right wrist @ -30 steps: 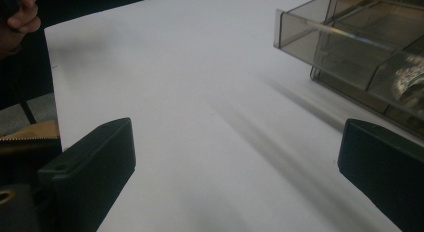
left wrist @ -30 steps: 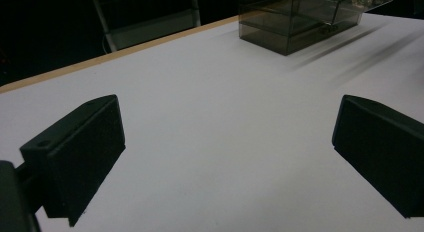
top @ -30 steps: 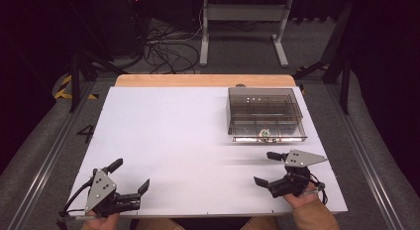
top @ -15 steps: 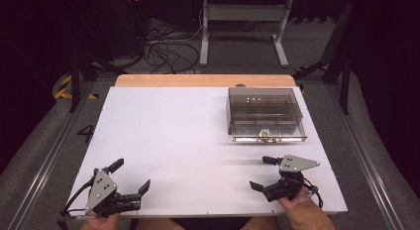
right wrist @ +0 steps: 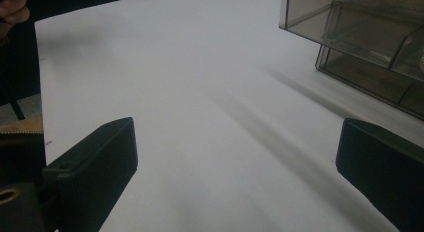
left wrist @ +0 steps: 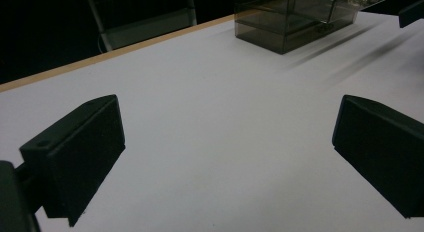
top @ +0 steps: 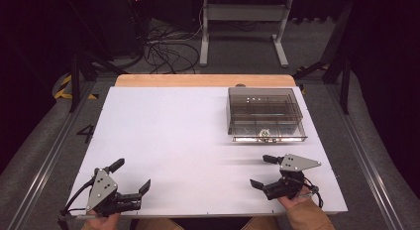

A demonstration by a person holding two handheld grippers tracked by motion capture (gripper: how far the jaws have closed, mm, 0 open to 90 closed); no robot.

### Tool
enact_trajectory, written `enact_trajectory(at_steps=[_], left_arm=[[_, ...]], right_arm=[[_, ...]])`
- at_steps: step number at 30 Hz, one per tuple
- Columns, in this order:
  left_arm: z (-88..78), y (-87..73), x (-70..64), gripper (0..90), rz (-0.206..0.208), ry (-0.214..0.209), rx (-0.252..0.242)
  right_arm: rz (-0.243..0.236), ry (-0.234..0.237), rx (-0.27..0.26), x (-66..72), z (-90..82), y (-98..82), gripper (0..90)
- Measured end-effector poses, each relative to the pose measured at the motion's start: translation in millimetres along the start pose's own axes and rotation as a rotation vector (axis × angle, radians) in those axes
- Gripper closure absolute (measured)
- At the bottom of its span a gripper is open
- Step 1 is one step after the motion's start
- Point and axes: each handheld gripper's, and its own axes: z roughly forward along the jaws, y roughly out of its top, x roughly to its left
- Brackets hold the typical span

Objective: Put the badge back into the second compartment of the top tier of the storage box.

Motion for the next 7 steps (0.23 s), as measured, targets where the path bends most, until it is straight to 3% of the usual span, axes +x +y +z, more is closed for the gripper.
enact_trajectory(at_steps=[7], left_arm=[[0.0, -0.2, 0.1, 1.1, 0.0, 0.0, -0.002]], right_arm=[[-0.006, -0.002, -0.001, 1.2, -0.5, 0.6, 4.6]])
